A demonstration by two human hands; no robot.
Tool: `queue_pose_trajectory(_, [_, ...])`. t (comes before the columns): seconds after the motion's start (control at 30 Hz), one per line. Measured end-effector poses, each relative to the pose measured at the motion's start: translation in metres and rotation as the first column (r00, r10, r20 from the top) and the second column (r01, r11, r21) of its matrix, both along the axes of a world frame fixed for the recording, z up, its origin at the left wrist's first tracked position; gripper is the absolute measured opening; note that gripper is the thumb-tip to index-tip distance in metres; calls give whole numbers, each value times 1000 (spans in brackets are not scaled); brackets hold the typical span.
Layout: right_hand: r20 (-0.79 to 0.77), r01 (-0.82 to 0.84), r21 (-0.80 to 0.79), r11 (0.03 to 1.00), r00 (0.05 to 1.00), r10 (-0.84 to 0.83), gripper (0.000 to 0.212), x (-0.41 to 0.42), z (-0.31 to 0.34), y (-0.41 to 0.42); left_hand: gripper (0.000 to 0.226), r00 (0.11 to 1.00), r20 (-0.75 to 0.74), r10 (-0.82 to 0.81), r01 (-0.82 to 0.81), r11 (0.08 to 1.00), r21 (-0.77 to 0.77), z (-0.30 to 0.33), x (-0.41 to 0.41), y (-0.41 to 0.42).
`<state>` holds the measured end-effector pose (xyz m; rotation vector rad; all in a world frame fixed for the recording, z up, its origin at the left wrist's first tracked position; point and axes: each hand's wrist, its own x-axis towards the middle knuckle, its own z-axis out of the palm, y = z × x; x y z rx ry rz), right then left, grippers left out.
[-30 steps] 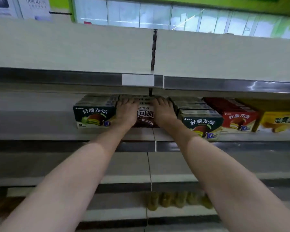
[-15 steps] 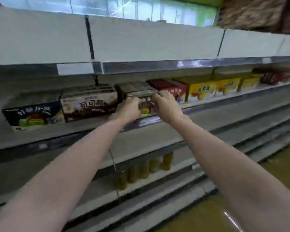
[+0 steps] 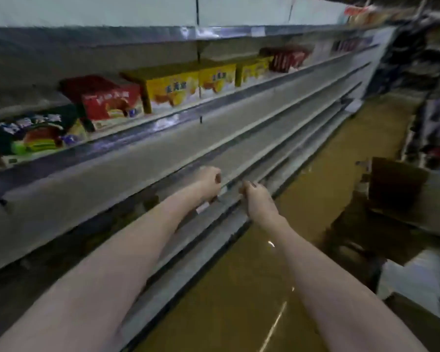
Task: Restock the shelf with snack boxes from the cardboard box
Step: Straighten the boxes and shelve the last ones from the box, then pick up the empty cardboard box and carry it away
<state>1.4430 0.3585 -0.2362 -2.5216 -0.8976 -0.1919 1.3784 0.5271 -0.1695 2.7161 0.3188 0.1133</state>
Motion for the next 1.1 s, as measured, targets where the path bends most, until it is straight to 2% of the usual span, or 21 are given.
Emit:
queue_pose_trajectory(0.27, [-140, 312, -20, 950, 940, -311, 10, 74, -52, -190, 10, 980, -28, -195, 192, 976, -101, -69, 118, -171])
queue_pose_trajectory(0.4, [-237, 475, -25, 880, 852, -466, 16, 97, -69, -257, 13, 967, -73, -243, 233, 964, -129, -100, 162, -242])
queue_pose_trajectory(0.57, [-274, 629, -18, 777, 744, -609, 18, 127, -91, -315, 19, 956, -73, -286, 263, 938, -226, -133, 222, -308])
queue_pose_trajectory(0.8, [-244, 752, -81, 654, 621, -745, 22, 203, -116, -366, 26, 916, -98, -389, 339, 881, -330, -167, 336, -367])
queue_pose_trajectory(1.0, [-257, 796, -239, 557, 501, -827, 30, 309, -125, -402, 29, 876, -133, -464, 384, 837, -389, -169, 460, -400])
queue_pose_trajectory(1.1, [-232, 804, -268, 532, 482, -845, 35, 363, -123, -417, 30, 856, -142, -497, 402, 812, -423, -168, 515, -413])
